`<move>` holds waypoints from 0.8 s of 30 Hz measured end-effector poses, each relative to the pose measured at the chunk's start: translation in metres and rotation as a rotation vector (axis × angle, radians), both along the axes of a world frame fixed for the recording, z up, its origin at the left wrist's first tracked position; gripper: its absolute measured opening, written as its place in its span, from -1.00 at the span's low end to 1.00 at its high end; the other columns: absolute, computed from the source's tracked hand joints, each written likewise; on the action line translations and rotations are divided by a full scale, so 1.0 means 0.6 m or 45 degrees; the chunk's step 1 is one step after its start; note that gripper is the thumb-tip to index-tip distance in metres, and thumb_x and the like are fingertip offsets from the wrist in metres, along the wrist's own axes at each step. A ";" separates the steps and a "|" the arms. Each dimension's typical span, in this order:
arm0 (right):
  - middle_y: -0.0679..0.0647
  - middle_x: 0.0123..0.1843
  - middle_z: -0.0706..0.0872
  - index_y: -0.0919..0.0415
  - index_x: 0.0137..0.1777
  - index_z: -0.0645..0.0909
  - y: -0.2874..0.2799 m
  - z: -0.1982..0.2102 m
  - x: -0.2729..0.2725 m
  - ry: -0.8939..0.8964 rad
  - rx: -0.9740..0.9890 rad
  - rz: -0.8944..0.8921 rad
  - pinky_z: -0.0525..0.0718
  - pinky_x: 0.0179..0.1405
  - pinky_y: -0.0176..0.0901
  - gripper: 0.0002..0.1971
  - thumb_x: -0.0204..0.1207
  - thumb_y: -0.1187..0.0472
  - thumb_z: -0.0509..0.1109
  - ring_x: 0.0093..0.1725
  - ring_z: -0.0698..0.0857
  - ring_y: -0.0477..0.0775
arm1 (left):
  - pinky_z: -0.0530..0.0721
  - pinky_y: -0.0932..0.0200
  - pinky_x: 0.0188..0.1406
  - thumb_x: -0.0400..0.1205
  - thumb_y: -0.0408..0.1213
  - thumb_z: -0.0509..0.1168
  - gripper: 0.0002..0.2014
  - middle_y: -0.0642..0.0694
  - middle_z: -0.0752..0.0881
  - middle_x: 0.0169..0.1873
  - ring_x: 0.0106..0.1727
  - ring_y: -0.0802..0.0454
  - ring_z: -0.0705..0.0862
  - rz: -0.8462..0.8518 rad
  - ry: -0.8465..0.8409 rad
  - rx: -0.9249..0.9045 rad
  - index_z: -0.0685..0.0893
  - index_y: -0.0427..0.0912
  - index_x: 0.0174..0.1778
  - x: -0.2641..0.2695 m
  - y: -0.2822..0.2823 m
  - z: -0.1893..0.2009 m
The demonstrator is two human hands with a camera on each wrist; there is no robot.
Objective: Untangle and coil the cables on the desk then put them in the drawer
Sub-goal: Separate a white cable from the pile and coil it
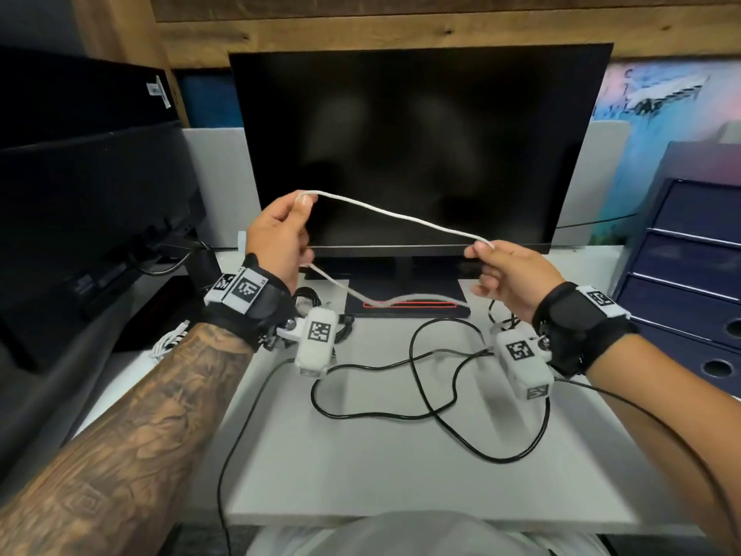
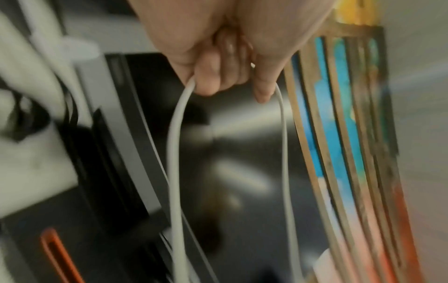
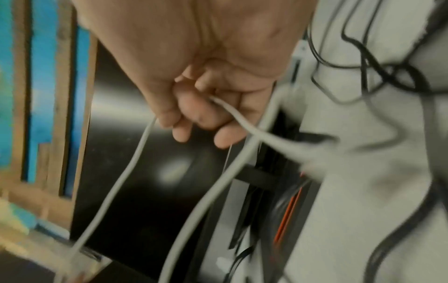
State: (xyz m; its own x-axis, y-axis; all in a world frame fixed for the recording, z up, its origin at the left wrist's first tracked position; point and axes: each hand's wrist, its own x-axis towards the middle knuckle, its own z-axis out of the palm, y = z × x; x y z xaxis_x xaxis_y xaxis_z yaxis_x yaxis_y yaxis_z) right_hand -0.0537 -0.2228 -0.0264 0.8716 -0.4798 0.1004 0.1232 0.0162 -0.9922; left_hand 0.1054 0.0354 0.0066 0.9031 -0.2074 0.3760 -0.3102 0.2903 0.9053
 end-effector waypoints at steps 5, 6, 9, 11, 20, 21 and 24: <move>0.05 -0.34 0.52 0.08 -0.10 0.81 -0.020 -0.006 -0.010 0.103 -0.524 -0.266 0.49 -0.35 -0.19 -0.83 0.63 0.04 0.45 -0.37 0.42 -0.04 | 0.43 0.35 -0.39 0.69 -0.17 0.38 -0.80 0.27 0.58 -0.50 -0.48 0.30 0.45 0.179 -0.283 0.234 0.83 -0.07 0.17 0.023 0.028 0.005; 0.08 -0.27 0.58 0.08 -0.06 0.81 -0.019 -0.005 -0.011 0.104 -0.557 -0.253 0.50 -0.30 -0.18 -0.85 0.62 0.05 0.46 -0.34 0.45 -0.03 | 0.41 0.28 -0.44 0.69 -0.15 0.38 -0.81 0.23 0.53 -0.51 -0.49 0.25 0.41 0.157 -0.259 0.234 0.83 -0.07 0.15 0.023 0.029 0.004; 0.05 0.05 0.73 0.08 0.18 0.74 -0.005 -0.002 -0.009 0.138 -0.740 -0.217 0.54 0.02 -0.18 -0.79 0.60 0.07 0.50 -0.04 0.65 -0.02 | 0.37 0.21 -0.48 0.70 -0.15 0.35 -0.83 0.16 0.41 -0.54 -0.50 0.17 0.33 0.025 -0.184 0.243 0.82 -0.07 0.09 0.005 0.021 0.005; 0.00 0.44 0.58 0.00 0.49 0.54 0.018 0.004 -0.006 0.097 -1.024 -0.315 0.50 0.34 -0.17 -0.47 0.55 0.00 0.54 0.38 0.57 -0.03 | 0.35 0.20 -0.46 0.72 -0.19 0.32 -0.83 0.17 0.41 -0.54 -0.49 0.16 0.33 -0.090 -0.211 0.270 0.82 -0.05 0.10 -0.023 0.003 0.011; -0.07 -0.07 0.76 -0.01 0.25 0.69 0.120 0.073 -0.018 -0.358 -1.270 -0.213 0.70 -0.02 -0.10 -0.79 0.73 0.04 0.29 -0.07 0.69 -0.13 | 0.53 0.41 -0.16 0.74 -0.37 0.28 -0.81 0.15 0.70 -0.28 -0.26 0.34 0.59 -0.268 -0.702 0.447 0.75 -0.23 0.19 -0.113 -0.055 0.011; -0.04 -0.15 0.75 0.04 0.13 0.74 0.112 0.074 -0.019 -0.372 -1.248 -0.264 0.65 -0.12 -0.18 -0.81 0.74 0.08 0.28 -0.16 0.66 -0.13 | 0.54 0.34 -0.19 0.73 -0.33 0.29 -0.85 0.14 0.66 -0.32 -0.29 0.29 0.57 -0.265 -0.669 0.489 0.75 -0.19 0.13 -0.105 -0.055 0.002; -0.07 -0.20 0.73 0.09 0.02 0.75 0.081 0.077 -0.018 -0.365 -1.209 -0.397 0.50 -0.22 -0.48 -0.79 0.74 0.13 0.28 -0.20 0.62 -0.26 | 0.63 0.03 -0.13 0.73 -0.21 0.29 -0.88 -0.12 0.70 -0.27 -0.23 0.09 0.59 -0.244 -0.602 0.733 0.73 -0.11 0.02 -0.071 -0.048 -0.027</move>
State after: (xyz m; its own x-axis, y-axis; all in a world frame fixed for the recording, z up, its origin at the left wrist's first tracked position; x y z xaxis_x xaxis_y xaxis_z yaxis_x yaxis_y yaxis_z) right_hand -0.0647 -0.1740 0.0200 0.6062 -0.2946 0.7388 0.2212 -0.8297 -0.5124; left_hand 0.0626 0.0066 -0.0096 0.6021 -0.6238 0.4984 -0.6934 -0.0989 0.7137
